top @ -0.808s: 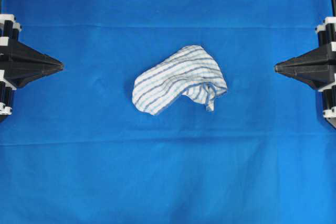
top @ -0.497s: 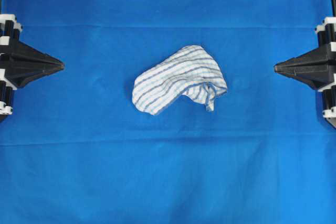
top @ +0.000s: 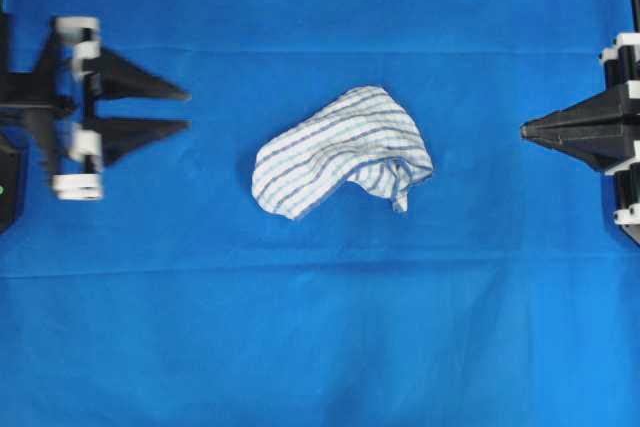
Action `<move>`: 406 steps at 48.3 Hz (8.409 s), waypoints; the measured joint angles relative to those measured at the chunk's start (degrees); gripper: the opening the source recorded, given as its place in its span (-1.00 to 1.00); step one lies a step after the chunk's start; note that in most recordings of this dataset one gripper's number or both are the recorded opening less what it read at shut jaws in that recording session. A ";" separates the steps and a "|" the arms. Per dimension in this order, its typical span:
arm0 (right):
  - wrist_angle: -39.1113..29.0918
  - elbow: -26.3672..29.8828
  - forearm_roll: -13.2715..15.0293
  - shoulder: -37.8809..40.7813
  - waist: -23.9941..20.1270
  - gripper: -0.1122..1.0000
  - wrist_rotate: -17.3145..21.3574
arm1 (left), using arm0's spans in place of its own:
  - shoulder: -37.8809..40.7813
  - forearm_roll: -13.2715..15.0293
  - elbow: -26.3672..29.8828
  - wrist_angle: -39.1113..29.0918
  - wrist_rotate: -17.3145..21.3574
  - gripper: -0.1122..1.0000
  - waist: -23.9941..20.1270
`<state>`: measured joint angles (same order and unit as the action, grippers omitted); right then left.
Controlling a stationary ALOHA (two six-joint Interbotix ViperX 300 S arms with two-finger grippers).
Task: Hand over the towel.
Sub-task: 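Reach the left gripper to the towel's left edge and close on it, then lift the towel with the left gripper and pull it leftward, then open the right gripper and move it to the towel's hanging end, then close the right gripper on the towel, open the left, pull right, then lower the towel with the right gripper onto the table center, then open the right gripper and withdraw it rightward from the towel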
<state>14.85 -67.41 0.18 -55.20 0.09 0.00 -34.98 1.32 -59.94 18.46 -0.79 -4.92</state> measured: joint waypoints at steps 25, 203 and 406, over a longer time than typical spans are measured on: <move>-2.37 0.00 0.00 0.70 0.00 -0.80 0.09 | 34.01 0.35 11.51 -3.78 -2.11 0.89 -2.29; 2.11 40.43 1.58 56.51 1.05 -0.39 1.32 | -0.88 0.09 11.87 -10.99 3.78 -0.72 4.04; -3.52 17.93 2.46 28.74 6.24 0.46 3.60 | -9.58 0.18 3.08 -7.73 3.16 0.84 3.96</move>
<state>11.34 -49.48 2.64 -26.46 6.33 3.60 -44.56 1.49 -56.87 10.72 2.37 -0.97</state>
